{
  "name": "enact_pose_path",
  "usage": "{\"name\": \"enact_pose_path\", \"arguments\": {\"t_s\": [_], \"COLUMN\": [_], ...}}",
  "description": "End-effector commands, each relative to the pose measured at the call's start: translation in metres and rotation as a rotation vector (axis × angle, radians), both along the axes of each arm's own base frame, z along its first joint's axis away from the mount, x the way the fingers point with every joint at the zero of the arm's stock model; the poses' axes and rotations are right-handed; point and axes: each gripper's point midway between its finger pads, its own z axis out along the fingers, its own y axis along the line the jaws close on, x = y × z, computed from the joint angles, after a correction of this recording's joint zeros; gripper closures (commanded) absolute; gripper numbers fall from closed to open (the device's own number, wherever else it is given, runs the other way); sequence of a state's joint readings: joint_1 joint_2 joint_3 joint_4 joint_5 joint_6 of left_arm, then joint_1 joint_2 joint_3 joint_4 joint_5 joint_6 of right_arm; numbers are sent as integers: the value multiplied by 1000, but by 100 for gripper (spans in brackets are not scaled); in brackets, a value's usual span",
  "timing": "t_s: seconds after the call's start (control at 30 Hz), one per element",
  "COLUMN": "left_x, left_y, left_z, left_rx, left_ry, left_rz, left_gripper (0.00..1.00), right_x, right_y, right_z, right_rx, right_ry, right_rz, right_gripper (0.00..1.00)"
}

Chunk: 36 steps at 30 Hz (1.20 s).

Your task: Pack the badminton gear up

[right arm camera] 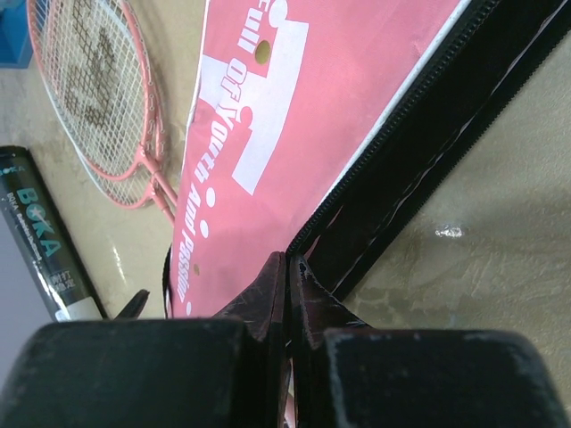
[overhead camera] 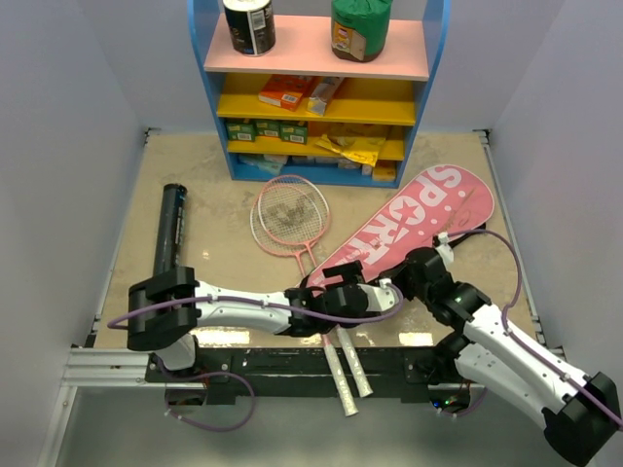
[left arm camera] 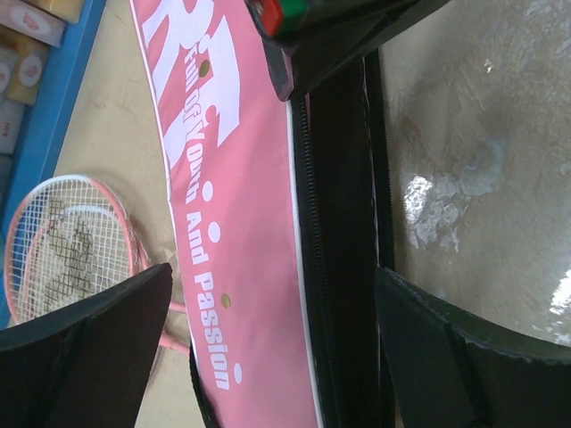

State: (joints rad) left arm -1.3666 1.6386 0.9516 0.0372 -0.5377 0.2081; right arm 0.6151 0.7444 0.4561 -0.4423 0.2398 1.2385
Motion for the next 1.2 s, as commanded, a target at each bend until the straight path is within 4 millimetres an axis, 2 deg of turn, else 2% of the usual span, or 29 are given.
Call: {"name": "enact_pose_path", "arguments": {"t_s": [0.0, 0.13, 0.23, 0.27, 0.33, 0.37, 0.6, 0.63, 0.67, 0.7, 0.73, 0.77, 0.8, 0.87, 0.9, 0.93, 0.97, 1.03, 1.1, 1.17], "left_x": [9, 14, 18, 18, 21, 22, 31, 31, 38, 42, 44, 52, 55, 65, 67, 67, 71, 69, 67, 66], "left_y": [-1, -1, -2, -3, -4, -4, 0, 9, 13, 17, 27, 33, 39, 59, 66, 77, 85, 102, 118, 126], "left_z": [1, -4, -1, 1, 7, 10, 39, 43, 51, 56, 63, 71, 76, 90, 100, 99, 106, 114, 131, 147], "left_rx": [11, 40, 38, 32, 21, 21, 4, 26, 10, 8, 21, 4, 1, -4, -17, 12, 3, 8, -5, -50], "left_ry": [-72, -103, -108, -109, -107, -111, -104, -92, -81, -76, -68, -61, -55, -39, -40, -29, -28, -8, -6, -1], "left_rz": [17, 24, 25, 25, 30, 29, 56, 63, 86, 101, 116, 149, 163, 211, 228, 244, 279, 317, 353, 392], "left_gripper": [3, 16, 34, 54, 77, 100, 100, 100, 100, 100, 100, 100, 100, 100, 100, 100, 100, 100, 100, 100], "right_x": [7, 4, 2, 1, -1, -1, -2, -2, -2, 1, 2, 2, 5, 7, 10, 11, 11, 13, 14, 15], "right_y": [4, 4, 2, 1, -1, -1, -3, -4, -5, -5, -6, -7, -6, -10, -11, -14, -16, -18, -19, -21], "right_z": [30, 37, 39, 38, 37, 37, 43, 45, 44, 54, 58, 58, 71, 78, 91, 96, 101, 117, 131, 135], "right_rx": [39, 47, 47, 44, 39, 39, 14, 0, -16, -22, -41, -61, -64, -103, -104, -126, -134, -148, -156, -177], "right_ry": [-72, -86, -86, -83, -81, -80, -94, -103, -94, -111, -121, -112, -137, -144, -167, -182, -190, -222, -251, -254], "right_rz": [3, 14, 12, 15, 15, 14, 33, 42, 46, 44, 57, 63, 64, 71, 68, 67, 68, 70, 75, 82], "right_gripper": [100, 100, 100, 100, 100, 100, 99, 83, 78, 72, 60, 56, 55, 53, 53, 52, 51, 50, 50, 50]}}
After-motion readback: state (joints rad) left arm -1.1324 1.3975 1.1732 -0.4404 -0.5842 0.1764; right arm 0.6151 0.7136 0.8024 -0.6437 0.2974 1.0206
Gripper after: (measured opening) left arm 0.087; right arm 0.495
